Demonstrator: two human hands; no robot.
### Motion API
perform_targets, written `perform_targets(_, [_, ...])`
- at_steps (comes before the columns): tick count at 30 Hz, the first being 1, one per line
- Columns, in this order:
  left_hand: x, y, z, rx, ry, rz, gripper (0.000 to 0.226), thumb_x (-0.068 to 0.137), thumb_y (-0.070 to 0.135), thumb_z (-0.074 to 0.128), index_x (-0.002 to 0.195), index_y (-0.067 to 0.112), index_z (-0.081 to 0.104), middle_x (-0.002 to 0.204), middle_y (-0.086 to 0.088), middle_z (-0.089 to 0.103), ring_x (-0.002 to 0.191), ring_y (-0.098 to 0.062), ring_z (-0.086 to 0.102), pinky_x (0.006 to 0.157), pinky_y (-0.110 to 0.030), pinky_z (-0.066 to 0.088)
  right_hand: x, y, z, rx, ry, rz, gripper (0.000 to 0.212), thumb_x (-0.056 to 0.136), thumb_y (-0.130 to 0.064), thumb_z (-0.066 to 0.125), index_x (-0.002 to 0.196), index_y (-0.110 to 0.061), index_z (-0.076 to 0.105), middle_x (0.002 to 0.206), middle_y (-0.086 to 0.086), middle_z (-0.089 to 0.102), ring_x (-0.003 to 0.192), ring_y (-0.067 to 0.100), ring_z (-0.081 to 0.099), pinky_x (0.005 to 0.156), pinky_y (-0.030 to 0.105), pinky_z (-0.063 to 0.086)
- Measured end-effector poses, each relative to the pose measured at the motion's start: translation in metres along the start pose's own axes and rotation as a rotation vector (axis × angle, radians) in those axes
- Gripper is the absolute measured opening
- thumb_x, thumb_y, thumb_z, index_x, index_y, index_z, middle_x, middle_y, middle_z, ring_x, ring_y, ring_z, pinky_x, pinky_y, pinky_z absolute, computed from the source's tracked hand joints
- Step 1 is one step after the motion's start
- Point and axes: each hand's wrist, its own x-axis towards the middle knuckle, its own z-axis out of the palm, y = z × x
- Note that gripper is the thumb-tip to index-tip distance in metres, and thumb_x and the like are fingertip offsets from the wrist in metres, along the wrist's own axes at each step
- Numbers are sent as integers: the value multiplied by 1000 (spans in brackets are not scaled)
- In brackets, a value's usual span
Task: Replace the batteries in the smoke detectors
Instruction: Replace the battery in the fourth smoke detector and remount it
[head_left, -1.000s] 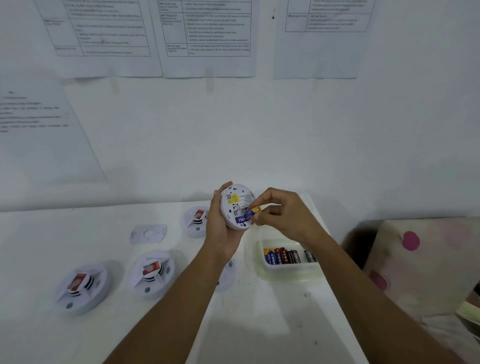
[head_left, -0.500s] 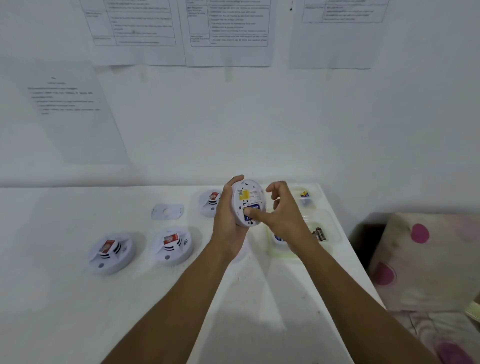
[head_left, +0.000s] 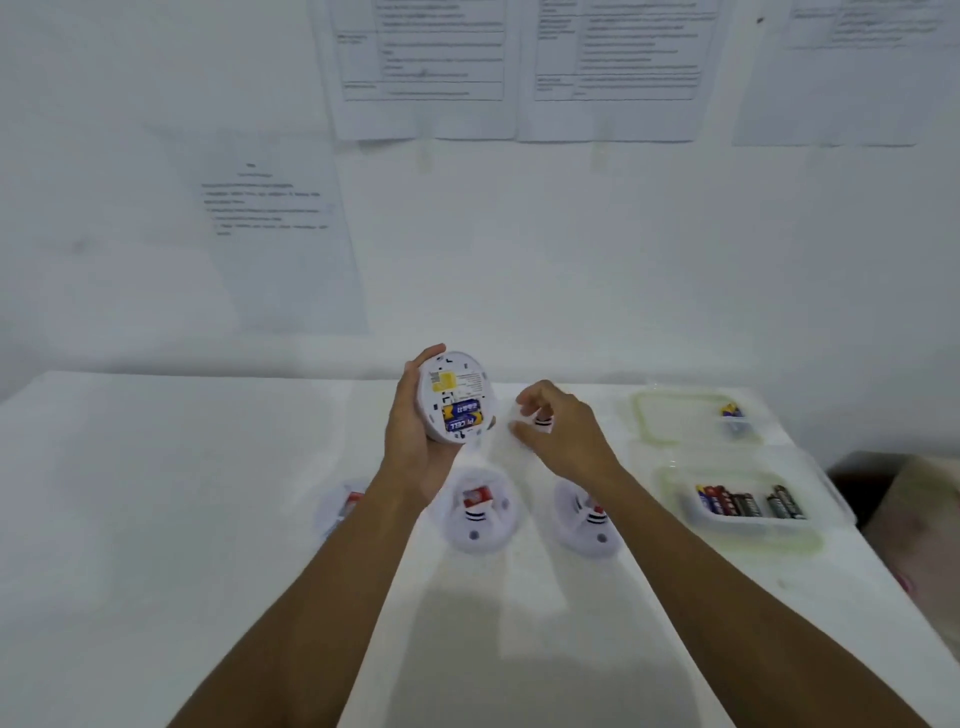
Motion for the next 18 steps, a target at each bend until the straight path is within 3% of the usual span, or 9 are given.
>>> perform_targets(5, [13, 44, -43, 6, -9, -13, 42, 85, 46, 49, 120, 25, 59, 119, -6, 65, 111, -30, 59, 99, -62, 41, 43, -4, 54, -308, -232, -66, 39, 82, -25, 75, 117, -23, 58, 114, -5, 64, 106, 16, 56, 87, 31, 46])
perform_targets(9, [21, 59, -65, -22, -22, -59, 36, 90, 44, 46, 116, 25, 61, 119, -7, 64, 111, -30, 58, 102, -61, 37, 67, -10, 81, -434, -391, -71, 60, 76, -26, 78, 130, -25, 52, 129, -3, 59, 109, 18, 56, 74, 22, 44])
perform_targets(14, [31, 67, -87, -36, -48, -100, 42, 84, 46, 50, 119, 24, 59, 126, -8, 60, 119, -33, 54, 109, -64, 32, 77, -10, 98, -372, -421, -15, 70, 68, -23, 85, 130, -21, 52, 119, 2, 64, 101, 21, 61, 85, 32, 49])
perform_targets(18, [33, 66, -94, -45, -45, -112, 41, 86, 46, 49, 119, 24, 60, 123, -7, 63, 116, -32, 56, 106, -64, 35, 77, -9, 98, -418, -384, -37, 69, 71, -29, 82, 131, -23, 49, 110, 1, 64, 94, 18, 60, 79, 28, 46])
